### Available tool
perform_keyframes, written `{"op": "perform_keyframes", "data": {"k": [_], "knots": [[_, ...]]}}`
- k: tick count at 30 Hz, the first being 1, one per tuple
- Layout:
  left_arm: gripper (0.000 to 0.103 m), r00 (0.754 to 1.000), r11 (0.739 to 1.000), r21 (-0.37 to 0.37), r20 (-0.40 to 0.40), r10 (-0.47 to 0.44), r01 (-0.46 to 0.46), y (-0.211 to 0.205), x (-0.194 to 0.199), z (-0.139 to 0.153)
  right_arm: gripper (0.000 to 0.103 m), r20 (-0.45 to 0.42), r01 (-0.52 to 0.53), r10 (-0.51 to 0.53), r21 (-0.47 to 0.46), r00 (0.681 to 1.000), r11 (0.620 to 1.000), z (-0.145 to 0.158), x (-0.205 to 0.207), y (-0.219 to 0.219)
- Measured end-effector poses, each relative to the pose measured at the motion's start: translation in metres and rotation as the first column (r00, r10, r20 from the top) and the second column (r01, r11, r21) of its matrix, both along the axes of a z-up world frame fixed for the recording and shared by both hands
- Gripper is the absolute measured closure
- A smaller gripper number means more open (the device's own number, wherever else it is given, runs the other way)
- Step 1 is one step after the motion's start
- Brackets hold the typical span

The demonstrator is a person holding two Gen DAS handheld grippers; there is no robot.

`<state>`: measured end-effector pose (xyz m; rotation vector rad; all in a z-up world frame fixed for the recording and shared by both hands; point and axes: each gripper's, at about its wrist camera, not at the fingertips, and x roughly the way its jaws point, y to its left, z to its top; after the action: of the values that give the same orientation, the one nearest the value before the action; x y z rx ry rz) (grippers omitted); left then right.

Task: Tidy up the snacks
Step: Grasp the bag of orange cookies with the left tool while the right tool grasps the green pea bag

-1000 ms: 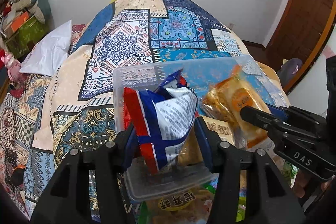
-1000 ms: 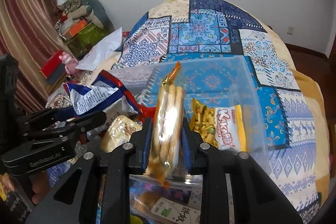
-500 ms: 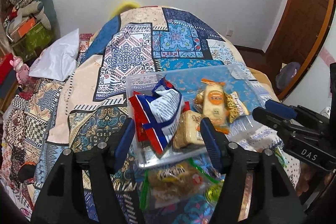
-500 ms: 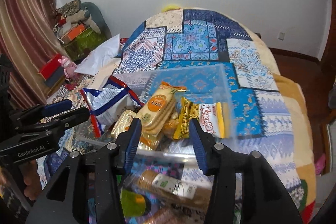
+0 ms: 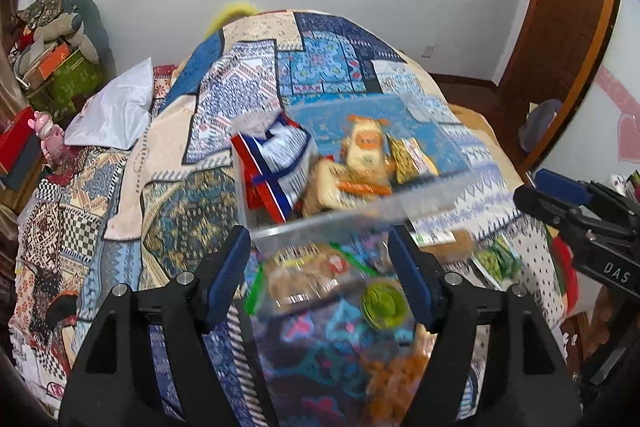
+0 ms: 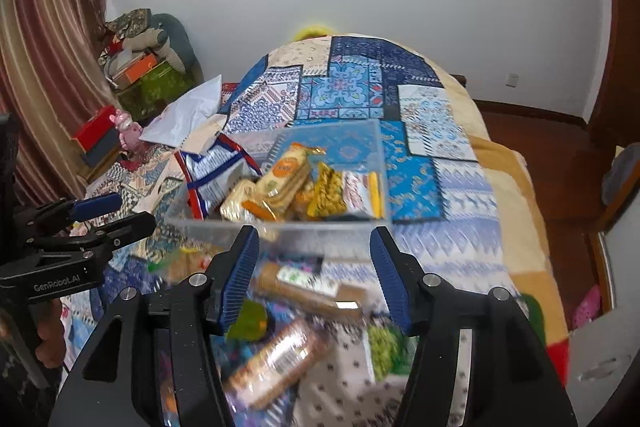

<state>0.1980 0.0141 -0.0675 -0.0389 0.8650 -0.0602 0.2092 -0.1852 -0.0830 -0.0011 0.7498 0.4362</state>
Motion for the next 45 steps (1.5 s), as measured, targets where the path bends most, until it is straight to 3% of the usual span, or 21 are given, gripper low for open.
{"op": "perform_keyframes", "data": {"k": [18, 27, 33, 34, 37, 45], "knots": [[0.032, 0.982, 0.995, -0.049, -0.165, -0.091, 0.084, -0.062, -0.051, -0.069, 0.049, -0.098, 0.04, -0.047, -0.072, 0.994, 0.997, -0.053, -0.041, -0.059], [0.032, 0.97, 0.997, -0.045, -0.229, -0.076, 0.067, -0.06, -0.062, -0.098, 0.049, -0.14, 0.041, -0.05, -0.07, 0.989, 0.997, -0.073, -0.044, -0.066], [0.032, 0.966, 0.997, -0.05, -0.252, -0.065, 0.054, -0.051, -0.064, -0.114, 0.035, -0.157, 0.058, -0.068, -0.066, 0.985, 0.996, -0.083, -0.039, -0.072], [0.033, 0.965, 0.997, -0.053, -0.256, -0.061, 0.049, -0.049, -0.064, -0.116, 0.035, -0.162, 0.058, -0.067, -0.063, 0.985, 0.996, -0.084, -0.038, -0.072], [0.051, 0.963, 0.996, -0.056, -0.26, -0.076, 0.064, -0.048, -0.064, -0.119, 0.035, -0.181, 0.055, -0.065, -0.059, 0.981, 0.997, -0.089, -0.034, -0.072], [0.055, 0.968, 0.996, -0.032, -0.234, -0.087, 0.082, -0.048, -0.067, -0.117, 0.032, -0.212, 0.049, -0.062, -0.07, 0.975, 0.996, -0.1, -0.02, -0.068]]}}
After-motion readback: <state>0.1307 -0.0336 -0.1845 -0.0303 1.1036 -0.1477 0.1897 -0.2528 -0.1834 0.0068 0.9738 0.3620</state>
